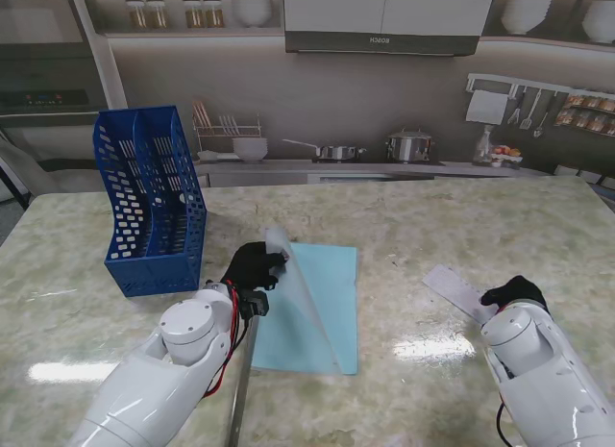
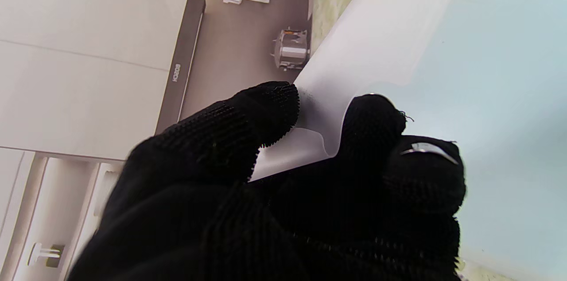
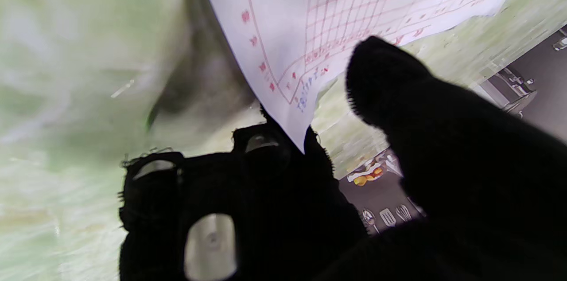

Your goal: Open the sliding file folder, put the receipt in and insert it into the document holder

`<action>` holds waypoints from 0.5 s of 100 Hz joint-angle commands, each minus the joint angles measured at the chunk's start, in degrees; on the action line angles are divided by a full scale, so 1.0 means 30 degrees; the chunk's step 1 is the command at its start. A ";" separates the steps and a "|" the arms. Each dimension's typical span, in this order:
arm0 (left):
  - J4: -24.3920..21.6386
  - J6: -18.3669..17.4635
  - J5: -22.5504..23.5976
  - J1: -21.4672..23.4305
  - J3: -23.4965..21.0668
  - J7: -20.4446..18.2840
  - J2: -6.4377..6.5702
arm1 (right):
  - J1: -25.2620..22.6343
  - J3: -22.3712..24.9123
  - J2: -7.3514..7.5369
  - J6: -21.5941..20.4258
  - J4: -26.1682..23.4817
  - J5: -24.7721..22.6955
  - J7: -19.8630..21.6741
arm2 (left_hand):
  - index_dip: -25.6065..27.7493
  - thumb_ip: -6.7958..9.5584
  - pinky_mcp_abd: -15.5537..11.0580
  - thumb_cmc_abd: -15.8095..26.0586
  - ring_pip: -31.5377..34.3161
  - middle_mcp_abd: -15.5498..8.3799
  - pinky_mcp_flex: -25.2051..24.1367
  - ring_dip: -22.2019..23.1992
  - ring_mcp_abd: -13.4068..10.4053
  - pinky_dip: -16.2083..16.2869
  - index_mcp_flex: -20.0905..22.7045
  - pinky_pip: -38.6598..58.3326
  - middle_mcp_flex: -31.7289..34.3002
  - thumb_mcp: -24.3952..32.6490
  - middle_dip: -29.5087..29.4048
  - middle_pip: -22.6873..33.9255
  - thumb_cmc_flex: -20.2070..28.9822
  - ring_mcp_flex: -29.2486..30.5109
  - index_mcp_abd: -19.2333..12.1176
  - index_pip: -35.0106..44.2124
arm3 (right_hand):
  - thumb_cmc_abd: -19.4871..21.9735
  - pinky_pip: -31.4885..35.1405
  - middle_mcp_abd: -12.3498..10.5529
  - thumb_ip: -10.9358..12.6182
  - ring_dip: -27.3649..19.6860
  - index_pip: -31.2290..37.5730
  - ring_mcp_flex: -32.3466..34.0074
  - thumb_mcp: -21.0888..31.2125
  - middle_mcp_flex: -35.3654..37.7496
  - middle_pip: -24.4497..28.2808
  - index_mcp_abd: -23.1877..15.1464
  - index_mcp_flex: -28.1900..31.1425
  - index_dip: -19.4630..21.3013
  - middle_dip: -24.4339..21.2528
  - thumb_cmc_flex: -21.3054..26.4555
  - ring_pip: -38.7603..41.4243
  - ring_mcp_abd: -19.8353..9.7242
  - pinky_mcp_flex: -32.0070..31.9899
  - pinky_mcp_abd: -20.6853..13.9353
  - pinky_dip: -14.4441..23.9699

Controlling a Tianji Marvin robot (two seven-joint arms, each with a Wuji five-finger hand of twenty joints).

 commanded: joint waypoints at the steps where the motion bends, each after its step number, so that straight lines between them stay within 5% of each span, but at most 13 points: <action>1: -0.0032 0.0034 -0.0097 -0.0031 -0.0015 -0.0073 -0.0017 | -0.0031 -0.0124 -0.0232 0.0186 0.0270 0.0152 -0.0079 | 0.0212 0.1570 -0.4518 0.0036 0.1383 0.2351 0.2355 -0.0156 0.3547 -0.0498 0.0702 0.2351 0.0428 0.2803 0.0026 0.0752 0.0706 0.0899 -0.0314 0.1024 | -0.0889 0.1570 0.0547 -0.1373 0.0598 0.1695 0.1002 0.0260 0.1693 0.2809 0.0597 0.0286 -0.1980 0.0418 0.0896 0.1734 -0.0998 0.0708 -0.0954 -0.0877; 12: -0.0038 0.0026 -0.0166 -0.0015 -0.0033 -0.0022 -0.0032 | 0.0112 -0.0208 -0.0318 0.0216 0.0537 0.0277 -0.0312 | 0.0181 0.1575 -0.4527 0.0035 0.1385 0.2352 0.2360 -0.0167 0.3566 -0.0511 0.0710 0.2360 0.0426 0.2810 0.0014 0.0741 0.0705 0.0902 -0.0319 0.0997 | -0.0877 0.2022 0.0370 -0.1964 0.1451 0.4783 0.0987 -0.0325 0.2553 0.3156 0.0116 0.0233 -0.4222 0.0537 0.1710 0.1868 -0.0823 0.1336 -0.1005 -0.1189; 24: -0.0055 0.0042 -0.0215 -0.0001 -0.0061 0.0036 -0.0046 | 0.0209 -0.0249 -0.0386 0.0173 0.0763 0.0426 -0.0478 | 0.0191 0.1580 -0.4530 0.0034 0.1391 0.2354 0.2359 -0.0177 0.3568 -0.0526 0.0685 0.2367 0.0432 0.2816 0.0008 0.0739 0.0704 0.0907 -0.0362 0.1013 | -0.0499 0.2386 0.0619 -0.2057 0.1942 0.6631 0.0956 -0.1009 0.2978 0.3406 -0.0552 0.0753 -0.5061 0.0775 0.2544 0.2046 -0.0666 0.1913 -0.0987 -0.1331; 39: -0.0060 0.0048 -0.0290 0.0005 -0.0068 0.0049 -0.0056 | 0.0240 -0.0286 -0.0430 0.0058 0.0923 0.0490 -0.0639 | 0.0177 0.1583 -0.4531 0.0047 0.1395 0.2349 0.2359 -0.0187 0.3568 -0.0540 0.0659 0.2373 0.0427 0.2817 0.0004 0.0741 0.0692 0.0906 -0.0382 0.1013 | 0.0854 0.2644 0.0576 -0.1977 0.2289 0.7184 0.0962 -0.1676 0.3134 0.3601 -0.0681 0.0920 -0.5070 0.1123 0.2966 0.2091 -0.0835 0.2291 -0.1286 -0.1490; 50: -0.0062 0.0055 -0.0323 0.0010 -0.0071 0.0060 -0.0063 | 0.0149 -0.0244 -0.0416 -0.0038 0.0822 0.0553 -0.0575 | 0.0169 0.1589 -0.4541 0.0032 0.1397 0.2341 0.2358 -0.0193 0.3568 -0.0549 0.0699 0.2375 0.0433 0.2826 0.0002 0.0744 0.0690 0.0906 -0.0376 0.1032 | 0.3287 0.3003 0.0017 -0.1978 0.2632 0.7296 0.0986 -0.3012 0.3283 0.3849 -0.0301 0.0228 -0.3282 0.1418 0.3706 0.2096 -0.1235 0.2679 -0.1734 -0.1778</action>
